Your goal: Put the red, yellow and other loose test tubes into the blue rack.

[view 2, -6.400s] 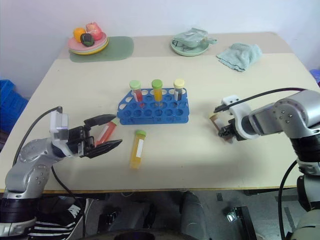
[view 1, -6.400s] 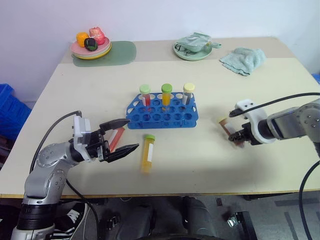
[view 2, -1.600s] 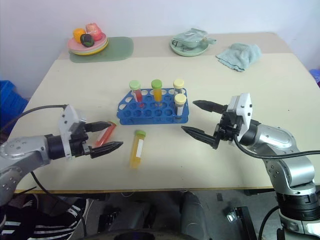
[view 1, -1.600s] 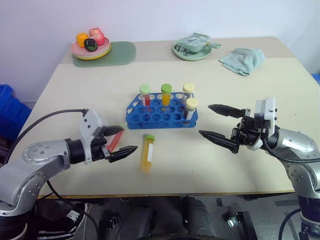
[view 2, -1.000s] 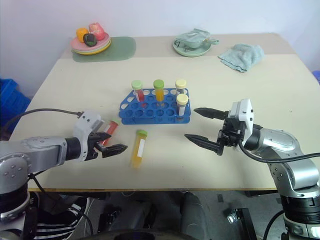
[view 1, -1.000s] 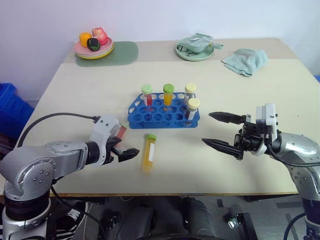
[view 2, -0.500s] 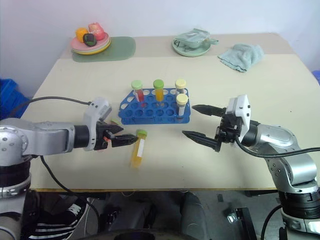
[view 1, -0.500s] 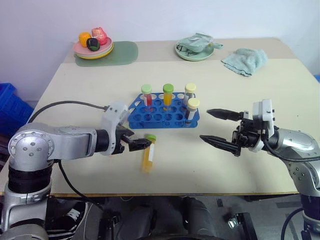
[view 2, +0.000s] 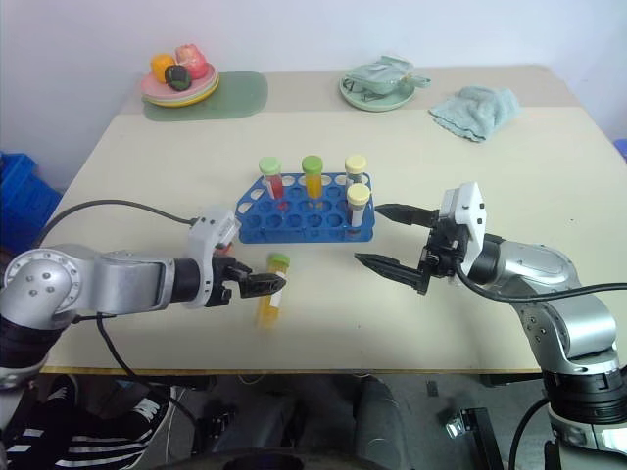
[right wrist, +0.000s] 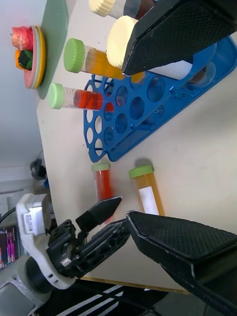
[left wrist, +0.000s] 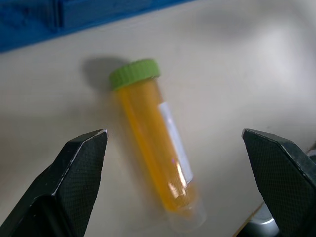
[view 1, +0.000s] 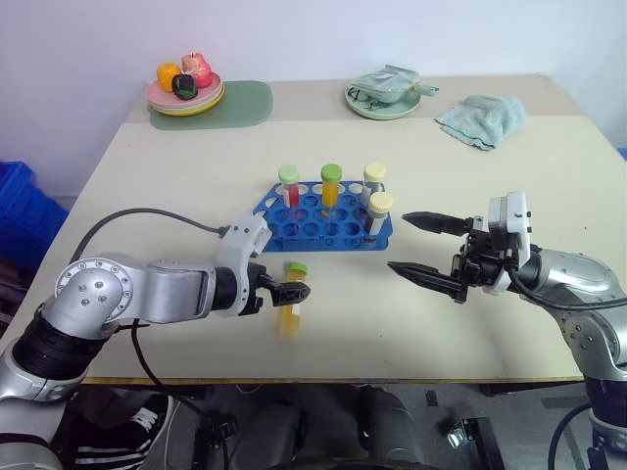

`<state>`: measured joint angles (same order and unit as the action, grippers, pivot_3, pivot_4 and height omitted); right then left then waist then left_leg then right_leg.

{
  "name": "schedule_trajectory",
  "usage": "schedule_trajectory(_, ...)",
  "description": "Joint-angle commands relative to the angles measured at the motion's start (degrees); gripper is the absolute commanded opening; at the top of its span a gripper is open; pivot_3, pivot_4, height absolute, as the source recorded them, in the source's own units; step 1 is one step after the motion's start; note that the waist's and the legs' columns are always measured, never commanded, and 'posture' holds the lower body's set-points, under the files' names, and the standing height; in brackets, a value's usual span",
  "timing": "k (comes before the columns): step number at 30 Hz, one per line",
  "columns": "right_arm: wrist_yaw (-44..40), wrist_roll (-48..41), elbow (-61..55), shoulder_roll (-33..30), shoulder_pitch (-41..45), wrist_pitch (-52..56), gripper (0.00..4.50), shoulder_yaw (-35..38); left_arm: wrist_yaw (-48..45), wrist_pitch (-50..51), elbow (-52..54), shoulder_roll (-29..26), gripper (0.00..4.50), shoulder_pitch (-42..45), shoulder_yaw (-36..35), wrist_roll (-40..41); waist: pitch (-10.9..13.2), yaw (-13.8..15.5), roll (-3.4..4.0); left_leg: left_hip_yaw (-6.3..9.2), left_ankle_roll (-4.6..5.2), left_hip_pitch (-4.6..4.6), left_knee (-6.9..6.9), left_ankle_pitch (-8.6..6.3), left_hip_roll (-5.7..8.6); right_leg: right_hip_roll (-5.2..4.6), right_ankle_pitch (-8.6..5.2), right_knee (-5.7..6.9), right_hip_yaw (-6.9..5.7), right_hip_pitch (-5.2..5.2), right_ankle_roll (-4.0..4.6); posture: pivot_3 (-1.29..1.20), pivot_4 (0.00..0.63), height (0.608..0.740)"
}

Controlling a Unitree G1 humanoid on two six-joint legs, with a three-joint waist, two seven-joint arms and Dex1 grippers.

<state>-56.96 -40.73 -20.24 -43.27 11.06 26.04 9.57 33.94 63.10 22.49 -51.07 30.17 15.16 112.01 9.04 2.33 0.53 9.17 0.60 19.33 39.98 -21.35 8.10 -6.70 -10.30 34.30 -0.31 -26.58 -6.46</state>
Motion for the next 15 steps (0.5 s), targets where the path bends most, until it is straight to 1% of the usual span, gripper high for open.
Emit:
schedule_trajectory(1, 0.56, -0.3, -1.71, -0.02, 0.56, 0.21, 4.47, 0.82, 0.31, -1.18, -0.08, 0.03, 4.5, 0.97, 0.7, 0.99, 0.0, -0.02, 0.0, 0.0, 0.0, 0.0, 0.0, 0.0, 0.0, 0.0, 0.0, 0.0, 0.0, 0.0, 0.0, 0.0, 0.15, 0.74)
schedule_trajectory(2, 0.67, -0.33, -1.74, 0.01, 0.7, 0.26, 4.47, 0.74, 0.2, -1.27, -0.19, 0.33, 4.5, 0.7, 0.79, 0.99, 0.0, -0.03, 0.0, 0.0, 0.0, 0.0, 0.0, 0.0, 0.0, 0.0, 0.0, 0.0, 0.0, 0.0, 0.0, 0.0, 0.15, 0.74)
schedule_trajectory(5, 0.89, -0.37, -1.8, 0.07, 0.95, 0.4, 4.47, 0.65, 3.68, -2.32, -1.88, 2.18, 4.5, 0.76, 1.03, 0.99, 0.0, 0.04, 0.0, 0.0, 0.0, 0.0, 0.0, 0.0, 0.0, 0.0, 0.0, 0.0, 0.0, 0.0, 0.0, 0.0, 0.15, 0.74)
schedule_trajectory(9, 0.9, -0.26, -1.91, -0.01, 0.66, 0.55, 4.47, 0.7, 6.94, -1.67, -3.47, 3.05, 4.5, 1.98, 1.27, 0.99, 0.0, -0.03, 0.0, 0.0, 0.0, -0.01, 0.0, 0.0, 0.0, 0.0, 0.0, 0.0, 0.01, 0.0, 0.0, 0.0, 0.15, 0.74)
schedule_trajectory(15, 1.57, -0.42, -2.45, 0.23, 0.72, 0.97, 4.47, 0.73, 6.65, 0.84, -6.07, 4.58, 4.5, 2.67, 2.37, 0.99, 0.0, -0.03, 0.0, 0.0, 0.0, 0.0, 0.01, 0.0, 0.01, 0.0, 0.0, -0.01, 0.0, 0.0, 0.0, 0.0, 0.15, 0.74)
